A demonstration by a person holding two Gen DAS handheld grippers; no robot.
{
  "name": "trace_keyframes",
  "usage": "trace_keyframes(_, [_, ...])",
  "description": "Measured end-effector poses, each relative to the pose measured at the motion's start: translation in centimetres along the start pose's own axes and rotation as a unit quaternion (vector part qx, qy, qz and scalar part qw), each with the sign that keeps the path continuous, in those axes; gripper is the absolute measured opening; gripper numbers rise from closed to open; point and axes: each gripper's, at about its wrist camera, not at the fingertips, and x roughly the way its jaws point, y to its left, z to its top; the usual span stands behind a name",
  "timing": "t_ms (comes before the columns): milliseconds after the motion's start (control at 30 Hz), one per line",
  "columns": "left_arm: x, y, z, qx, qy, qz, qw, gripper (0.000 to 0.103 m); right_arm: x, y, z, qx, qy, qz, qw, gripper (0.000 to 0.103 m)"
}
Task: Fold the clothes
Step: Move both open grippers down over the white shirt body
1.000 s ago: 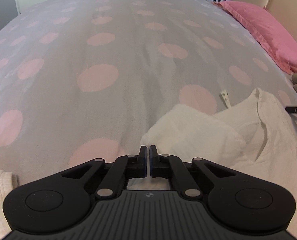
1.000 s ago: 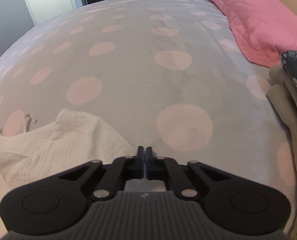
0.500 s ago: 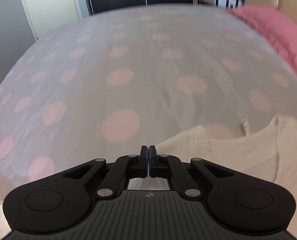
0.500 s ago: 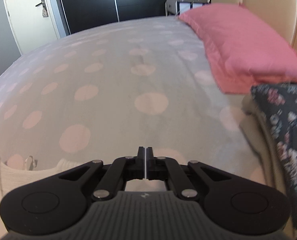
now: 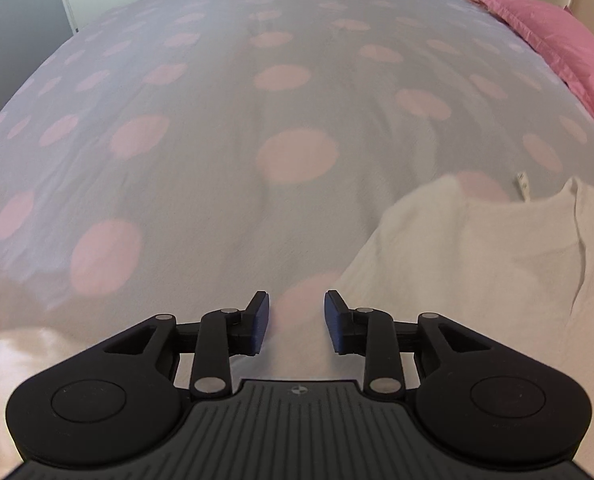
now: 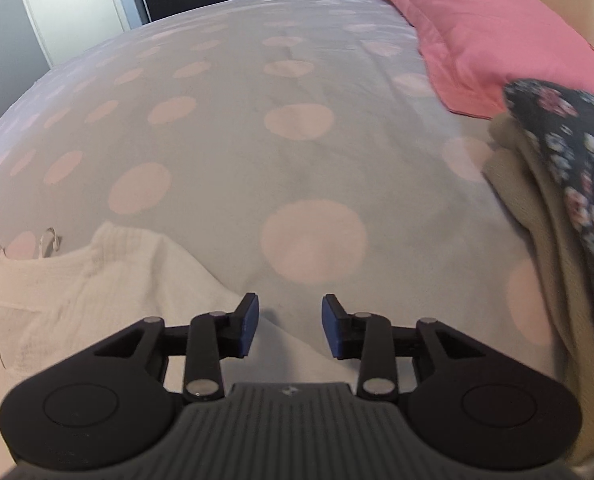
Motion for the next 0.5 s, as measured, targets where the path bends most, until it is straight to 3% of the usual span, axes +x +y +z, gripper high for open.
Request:
trace_keyframes(167, [-0.5,2.0,-2.6,-0.02,0.02,0.001,0.9996,0.034,-0.9,-2.1,-1.8,0.008,0.026,-0.018,0.999,0.042])
trace_keyframes(300, [-2.3,1.2,-3.4,-0.014,0.009,0.02,0.9997,0.03,-0.6,-1.6,-2.8,-0.038,0.028,-0.084,0.995,0.039])
trace_keyframes(400, [-3.8,0.5,-3.9,-0.009,-0.001,0.036,0.9993,0.03,-1.4,-1.3,-2.6,-0.026,0.034,-0.118,0.992,0.041])
trace_keyframes(500, [-5.4,-0.3,-4.4,-0.003,-0.01,0.052,0.9986,0.03,-4.2,-1.4,-3.2,-0.014,0.021,-0.117,0.993,0.041])
